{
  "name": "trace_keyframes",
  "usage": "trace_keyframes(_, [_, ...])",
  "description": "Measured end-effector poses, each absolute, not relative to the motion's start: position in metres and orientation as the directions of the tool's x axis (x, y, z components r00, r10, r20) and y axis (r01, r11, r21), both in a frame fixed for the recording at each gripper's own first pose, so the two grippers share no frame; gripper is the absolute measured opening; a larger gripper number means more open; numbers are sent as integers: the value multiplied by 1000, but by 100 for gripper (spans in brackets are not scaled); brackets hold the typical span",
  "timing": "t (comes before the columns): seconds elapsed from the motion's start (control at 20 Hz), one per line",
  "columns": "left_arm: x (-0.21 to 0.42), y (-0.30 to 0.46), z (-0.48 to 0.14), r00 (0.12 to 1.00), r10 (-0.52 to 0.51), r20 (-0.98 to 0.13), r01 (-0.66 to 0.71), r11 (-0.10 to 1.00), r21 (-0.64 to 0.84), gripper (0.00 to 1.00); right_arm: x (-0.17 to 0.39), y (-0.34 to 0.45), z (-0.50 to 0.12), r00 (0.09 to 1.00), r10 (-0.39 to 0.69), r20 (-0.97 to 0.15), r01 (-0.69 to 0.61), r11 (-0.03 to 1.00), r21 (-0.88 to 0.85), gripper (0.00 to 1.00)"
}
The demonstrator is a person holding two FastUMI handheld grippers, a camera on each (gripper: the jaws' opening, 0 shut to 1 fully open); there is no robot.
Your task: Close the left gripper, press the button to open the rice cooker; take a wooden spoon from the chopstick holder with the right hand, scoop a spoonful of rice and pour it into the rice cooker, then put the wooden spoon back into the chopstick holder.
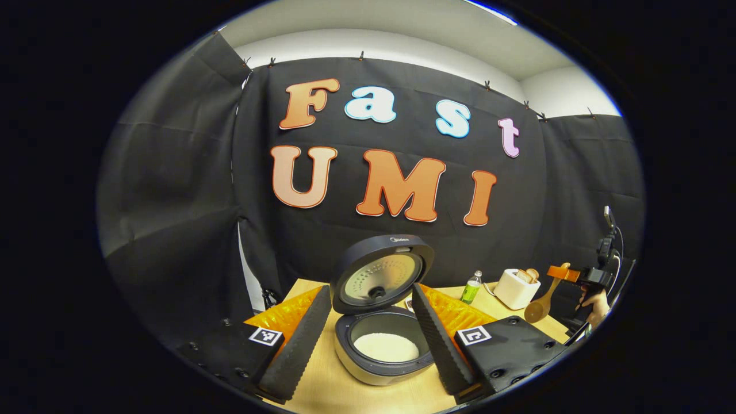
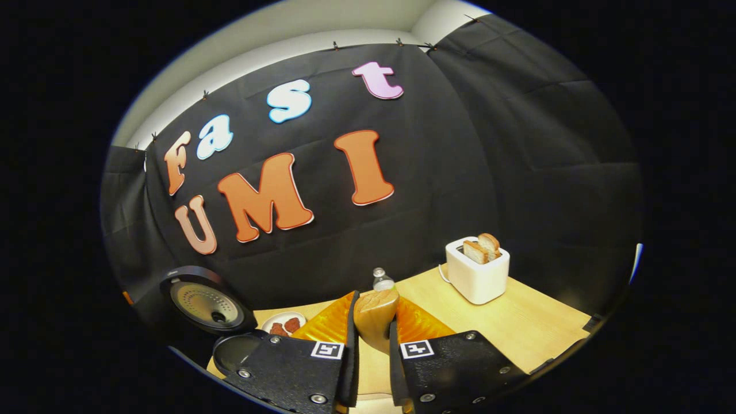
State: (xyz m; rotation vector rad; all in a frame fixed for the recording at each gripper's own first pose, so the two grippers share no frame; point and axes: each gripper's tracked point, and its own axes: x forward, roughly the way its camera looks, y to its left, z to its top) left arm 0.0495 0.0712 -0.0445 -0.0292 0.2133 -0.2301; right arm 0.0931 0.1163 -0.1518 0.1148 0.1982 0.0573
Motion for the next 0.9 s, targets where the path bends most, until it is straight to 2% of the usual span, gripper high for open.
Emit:
trace_keyframes(0.6, [25,50,-54,965,-114,-236,111,994,-22,93,113,69,-267,924,104,-369,-25,977,214,22])
trace_keyframes(0.9, [17,38,-48,973,-71,-221,75,997,12,93,117,56,-294,906,142,-400,-17,953,302,22])
